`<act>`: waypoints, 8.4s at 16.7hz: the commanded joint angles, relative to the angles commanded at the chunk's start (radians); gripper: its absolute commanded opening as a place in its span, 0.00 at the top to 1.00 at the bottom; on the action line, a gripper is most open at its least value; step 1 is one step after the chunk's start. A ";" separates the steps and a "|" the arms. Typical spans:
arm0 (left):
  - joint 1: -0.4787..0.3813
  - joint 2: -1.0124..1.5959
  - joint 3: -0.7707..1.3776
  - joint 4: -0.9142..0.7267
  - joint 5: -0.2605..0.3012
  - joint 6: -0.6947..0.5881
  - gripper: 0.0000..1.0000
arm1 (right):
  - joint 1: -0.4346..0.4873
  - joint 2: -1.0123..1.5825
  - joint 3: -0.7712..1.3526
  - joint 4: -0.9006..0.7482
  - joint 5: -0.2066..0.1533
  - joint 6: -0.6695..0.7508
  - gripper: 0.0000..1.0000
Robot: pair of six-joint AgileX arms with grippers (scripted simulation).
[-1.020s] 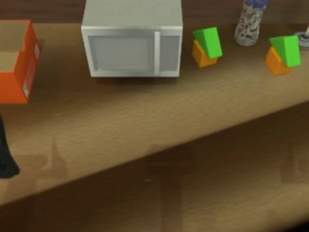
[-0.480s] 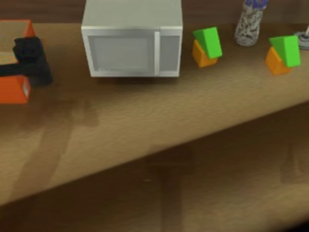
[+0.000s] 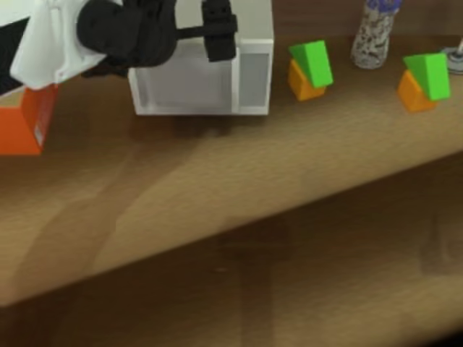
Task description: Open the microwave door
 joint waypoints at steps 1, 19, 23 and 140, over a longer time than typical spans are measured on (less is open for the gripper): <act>-0.025 0.076 0.060 -0.023 -0.015 -0.021 0.00 | 0.000 0.000 0.000 0.000 0.000 0.000 0.00; -0.076 0.507 0.350 -0.028 -0.045 -0.055 0.00 | 0.000 0.000 0.000 0.000 0.000 0.000 0.00; -0.054 0.568 0.378 0.018 -0.032 -0.036 0.00 | 0.000 0.000 0.000 0.000 0.000 0.000 0.00; -0.078 0.400 0.101 0.149 0.011 0.029 1.00 | 0.000 0.000 0.000 0.000 0.000 0.000 0.00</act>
